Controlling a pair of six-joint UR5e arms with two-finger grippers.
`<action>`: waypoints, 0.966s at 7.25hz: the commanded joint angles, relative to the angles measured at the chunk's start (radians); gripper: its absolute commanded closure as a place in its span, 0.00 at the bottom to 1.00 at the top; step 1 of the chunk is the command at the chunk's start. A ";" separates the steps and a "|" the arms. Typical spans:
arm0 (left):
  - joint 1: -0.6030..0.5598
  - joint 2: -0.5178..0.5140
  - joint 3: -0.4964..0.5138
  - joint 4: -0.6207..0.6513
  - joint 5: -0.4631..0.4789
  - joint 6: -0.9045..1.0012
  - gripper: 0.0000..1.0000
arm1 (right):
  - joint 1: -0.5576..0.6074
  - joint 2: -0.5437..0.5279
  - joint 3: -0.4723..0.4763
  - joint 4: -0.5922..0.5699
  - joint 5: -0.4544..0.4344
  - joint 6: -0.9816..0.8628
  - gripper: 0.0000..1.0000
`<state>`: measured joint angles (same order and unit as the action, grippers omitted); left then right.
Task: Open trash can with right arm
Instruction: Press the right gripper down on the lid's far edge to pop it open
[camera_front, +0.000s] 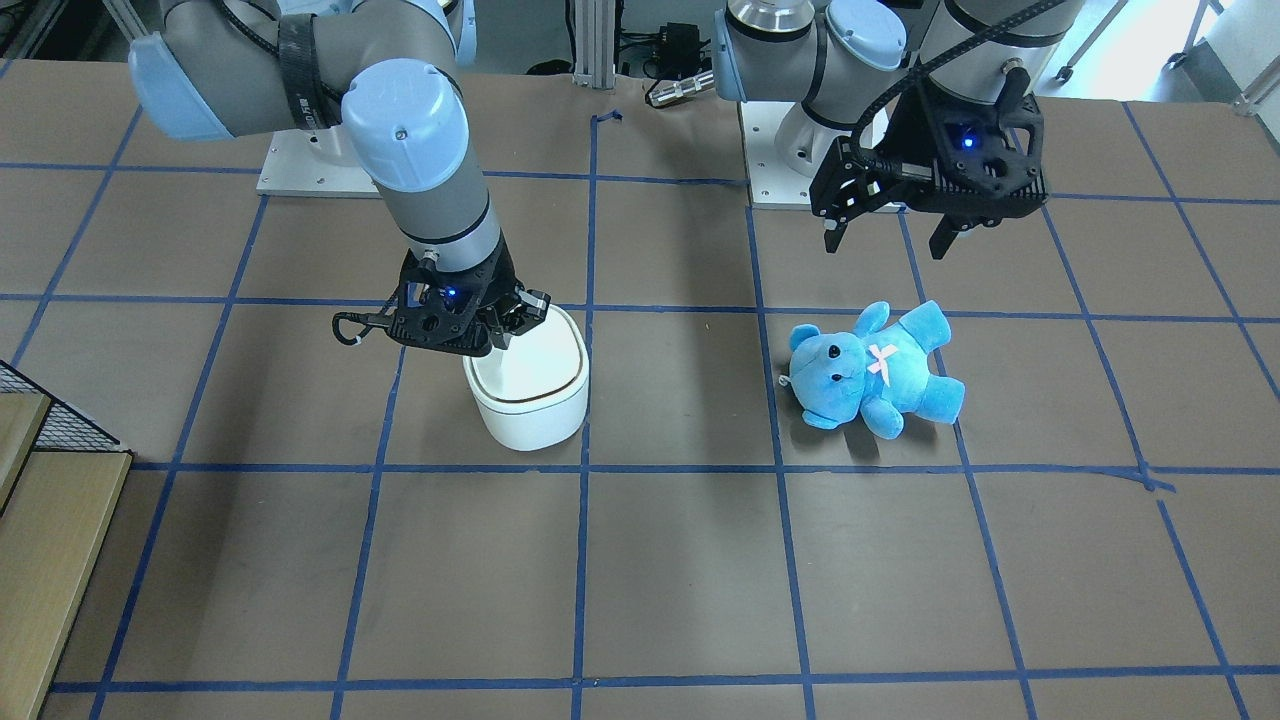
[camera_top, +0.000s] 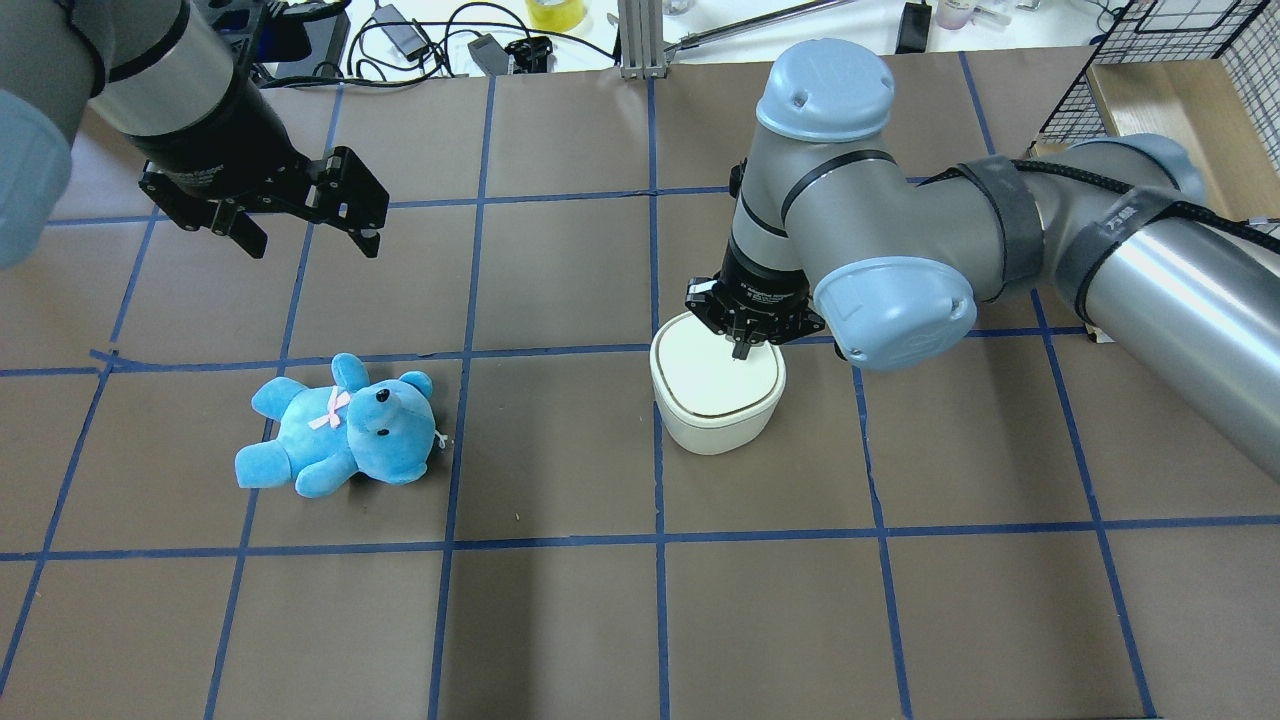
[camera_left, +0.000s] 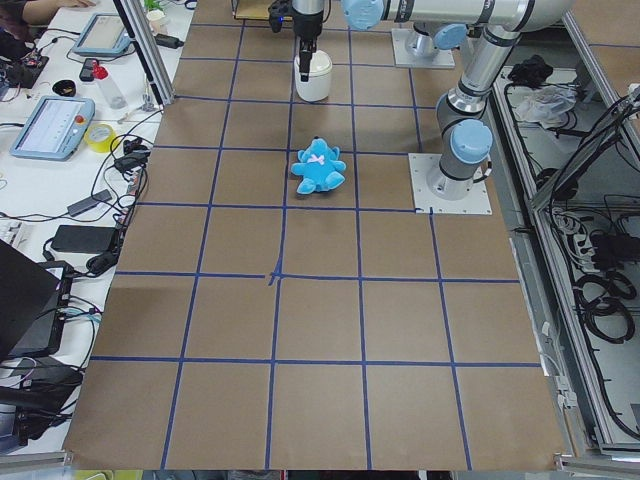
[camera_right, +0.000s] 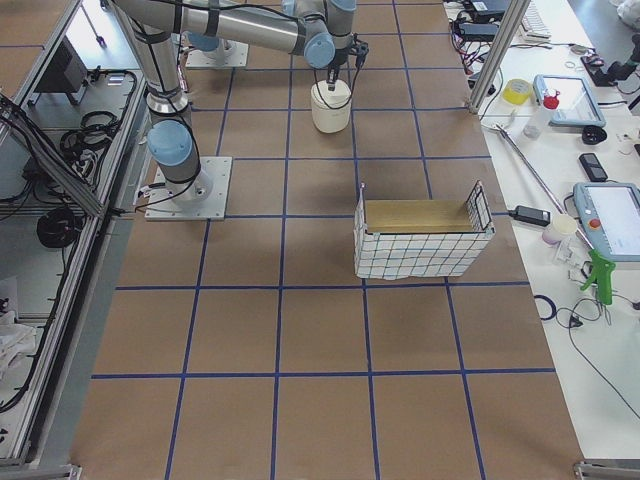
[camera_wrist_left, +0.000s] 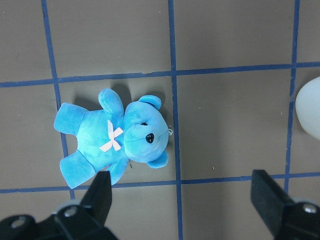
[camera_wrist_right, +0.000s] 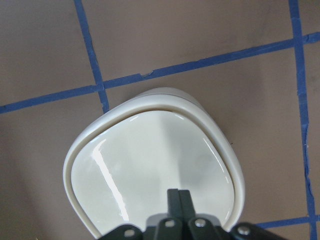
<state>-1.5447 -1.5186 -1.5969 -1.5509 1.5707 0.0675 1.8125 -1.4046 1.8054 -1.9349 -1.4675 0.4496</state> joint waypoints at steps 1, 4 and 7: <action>0.000 0.000 0.000 0.000 0.000 0.000 0.00 | -0.002 0.006 0.034 -0.019 0.000 0.003 1.00; 0.000 0.000 0.000 0.000 0.000 0.000 0.00 | -0.001 0.006 0.035 -0.026 0.003 0.004 1.00; 0.000 0.000 0.000 0.000 0.000 0.000 0.00 | -0.002 -0.019 -0.055 0.031 -0.029 0.024 1.00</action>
<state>-1.5447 -1.5186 -1.5968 -1.5509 1.5708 0.0675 1.8102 -1.4115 1.8025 -1.9416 -1.4807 0.4614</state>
